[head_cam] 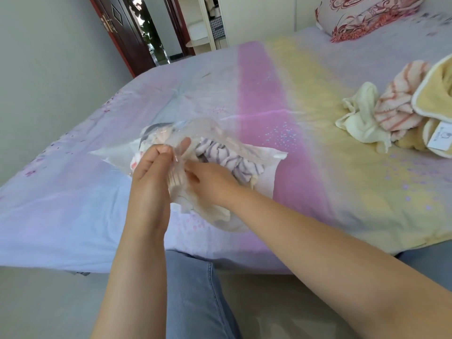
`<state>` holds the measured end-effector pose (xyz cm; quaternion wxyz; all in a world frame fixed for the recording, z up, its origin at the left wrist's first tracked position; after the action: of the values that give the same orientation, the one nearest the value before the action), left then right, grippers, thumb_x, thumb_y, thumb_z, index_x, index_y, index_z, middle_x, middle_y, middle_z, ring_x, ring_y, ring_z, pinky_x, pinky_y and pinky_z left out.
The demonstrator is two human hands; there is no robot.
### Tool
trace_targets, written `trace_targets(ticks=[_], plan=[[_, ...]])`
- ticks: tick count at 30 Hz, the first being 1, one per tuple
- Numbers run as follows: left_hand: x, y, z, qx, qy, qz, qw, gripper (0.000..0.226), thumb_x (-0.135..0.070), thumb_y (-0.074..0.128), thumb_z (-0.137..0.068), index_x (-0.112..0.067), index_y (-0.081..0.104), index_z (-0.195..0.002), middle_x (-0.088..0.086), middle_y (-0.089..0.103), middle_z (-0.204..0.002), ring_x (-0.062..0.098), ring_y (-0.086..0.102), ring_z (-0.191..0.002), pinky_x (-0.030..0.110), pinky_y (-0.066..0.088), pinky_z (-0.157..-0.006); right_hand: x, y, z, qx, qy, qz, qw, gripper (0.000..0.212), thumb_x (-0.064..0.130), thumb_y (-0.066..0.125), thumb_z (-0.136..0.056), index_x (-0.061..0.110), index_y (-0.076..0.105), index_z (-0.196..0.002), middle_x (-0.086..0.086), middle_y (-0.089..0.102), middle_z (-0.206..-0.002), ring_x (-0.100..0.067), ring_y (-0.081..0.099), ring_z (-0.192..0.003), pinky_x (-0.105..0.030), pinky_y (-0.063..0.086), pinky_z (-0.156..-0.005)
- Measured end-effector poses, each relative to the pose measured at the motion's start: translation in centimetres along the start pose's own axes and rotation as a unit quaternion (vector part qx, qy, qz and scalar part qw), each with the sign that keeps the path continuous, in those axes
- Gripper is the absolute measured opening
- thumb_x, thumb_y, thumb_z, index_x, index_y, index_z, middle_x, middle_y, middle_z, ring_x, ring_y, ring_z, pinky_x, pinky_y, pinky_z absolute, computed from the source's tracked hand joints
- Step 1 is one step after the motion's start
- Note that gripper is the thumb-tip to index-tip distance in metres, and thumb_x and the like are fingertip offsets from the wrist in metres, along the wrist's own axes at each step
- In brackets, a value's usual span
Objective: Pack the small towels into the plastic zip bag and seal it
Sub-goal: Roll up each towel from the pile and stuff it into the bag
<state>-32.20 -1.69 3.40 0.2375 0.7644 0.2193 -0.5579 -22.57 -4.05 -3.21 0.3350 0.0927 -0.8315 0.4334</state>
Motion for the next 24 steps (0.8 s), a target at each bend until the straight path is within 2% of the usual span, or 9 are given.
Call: trace_targets(ticks=[3, 5, 7, 12, 15, 17, 20, 22, 24], plan=[[1.9, 0.6, -0.3, 0.008, -0.028, 0.031, 0.999, 0.013, -0.021, 0.048, -0.089, -0.019, 0.053, -0.078, 0.003, 0.073, -0.106, 0.012, 0.064, -0.114, 0.037, 0.047, -0.090, -0.7, -1.7, 2.5, -0.016, 0.025, -0.072, 0.997, 0.031, 0.037, 0.034, -0.092, 0.045, 0.049, -0.118, 0.012, 0.066, -0.100, -0.016, 0.062, -0.087, -0.033, 0.048, -0.069], [2.9, 1.3, -0.6, 0.015, -0.039, 0.032, 0.999, 0.015, -0.023, 0.050, -0.089, -0.022, 0.055, -0.075, -0.007, 0.072, -0.095, 0.010, 0.066, -0.110, 0.036, 0.047, -0.083, -1.3, -3.1, 4.2, -0.047, 0.026, -0.111, 0.992, 0.035, 0.023, 0.039, -0.096, 0.035, 0.057, -0.123, 0.008, 0.063, -0.123, -0.015, 0.059, -0.109, -0.037, 0.049, -0.090], [3.7, 2.0, -0.8, 0.017, -0.042, 0.011, 0.999, 0.016, -0.024, 0.051, -0.087, -0.025, 0.055, -0.071, -0.008, 0.067, -0.091, 0.009, 0.063, -0.112, 0.039, 0.044, -0.086, -2.3, -4.5, 5.8, -0.077, 0.027, -0.136, 0.987, 0.034, 0.013, 0.042, -0.097, 0.022, 0.061, -0.123, 0.006, 0.059, -0.129, -0.010, 0.054, -0.120, -0.033, 0.044, -0.100], [5.3, 4.3, -0.7, 0.013, -0.057, -0.031, 0.998, 0.019, -0.021, 0.049, -0.085, -0.025, 0.054, -0.067, -0.006, 0.058, -0.081, 0.011, 0.062, -0.101, 0.036, 0.043, -0.084, -5.0, -8.0, 9.6, -0.172, 0.054, -0.173, 0.968, 0.028, 0.017, 0.045, -0.091, 0.028, 0.068, -0.102, 0.023, 0.065, -0.099, -0.001, 0.061, -0.099, -0.021, 0.048, -0.085], [4.4, 5.5, -0.2, 0.013, 0.000, -0.161, 0.987, 0.022, -0.024, 0.050, -0.089, -0.027, 0.050, -0.066, -0.013, 0.050, -0.072, 0.005, 0.047, -0.071, 0.021, 0.037, -0.067, -7.1, -11.2, 12.3, -0.295, 0.080, -0.149, 0.941, 0.029, 0.015, 0.046, -0.087, 0.037, 0.064, -0.096, 0.021, 0.065, -0.096, 0.003, 0.059, -0.095, -0.010, 0.043, -0.077], [3.8, 6.4, 0.2, 0.017, 0.039, -0.261, 0.964, 0.024, -0.030, 0.048, -0.093, -0.030, 0.049, -0.069, -0.018, 0.049, -0.067, 0.003, 0.046, -0.066, 0.021, 0.036, -0.063, -9.4, -13.8, 14.0, -0.381, 0.110, -0.151, 0.905, 0.034, 0.009, 0.046, -0.084, 0.040, 0.060, -0.091, 0.018, 0.062, -0.099, 0.003, 0.057, -0.093, -0.007, 0.040, -0.074], [2.8, 7.7, 0.5, -0.001, 0.107, -0.400, 0.910, 0.019, -0.029, 0.046, -0.096, -0.024, 0.051, -0.079, -0.012, 0.055, -0.076, 0.017, 0.056, -0.096, 0.034, 0.042, -0.082, -12.9, -17.4, 15.4, -0.432, 0.176, -0.104, 0.878, 0.039, 0.002, 0.048, -0.083, 0.036, 0.062, -0.094, 0.012, 0.055, -0.108, -0.002, 0.052, -0.101, -0.016, 0.041, -0.082], [2.7, 9.3, 0.3, 0.012, 0.133, -0.434, 0.891, 0.018, -0.022, 0.047, -0.097, -0.015, 0.050, -0.081, 0.003, 0.062, -0.091, 0.029, 0.053, -0.111, 0.043, 0.042, -0.094, -16.0, -19.0, 15.0, -0.372, 0.259, -0.015, 0.891, 0.031, 0.003, 0.053, -0.084, 0.022, 0.067, -0.104, -0.003, 0.049, -0.128, -0.017, 0.043, -0.123, -0.021, 0.033, -0.097], [2.9, 10.5, 0.1, 0.023, 0.138, -0.415, 0.899, 0.019, -0.018, 0.046, -0.098, -0.012, 0.047, -0.080, 0.009, 0.062, -0.096, 0.034, 0.052, -0.117, 0.050, 0.041, -0.099, -18.6, -20.9, 15.3, -0.308, 0.348, 0.063, 0.883, 0.030, 0.009, 0.056, -0.086, 0.019, 0.066, -0.113, -0.009, 0.030, -0.149, -0.029, 0.026, -0.138, -0.027, 0.023, -0.106]])
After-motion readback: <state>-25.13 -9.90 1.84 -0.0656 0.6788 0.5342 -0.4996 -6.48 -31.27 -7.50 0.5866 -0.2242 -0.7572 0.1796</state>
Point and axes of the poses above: each hand's wrist, its own z-axis away from the middle knuckle, its own y-axis out of the palm, x = y × z, the point moved 9 cm from there along -z, towards the middle knuckle
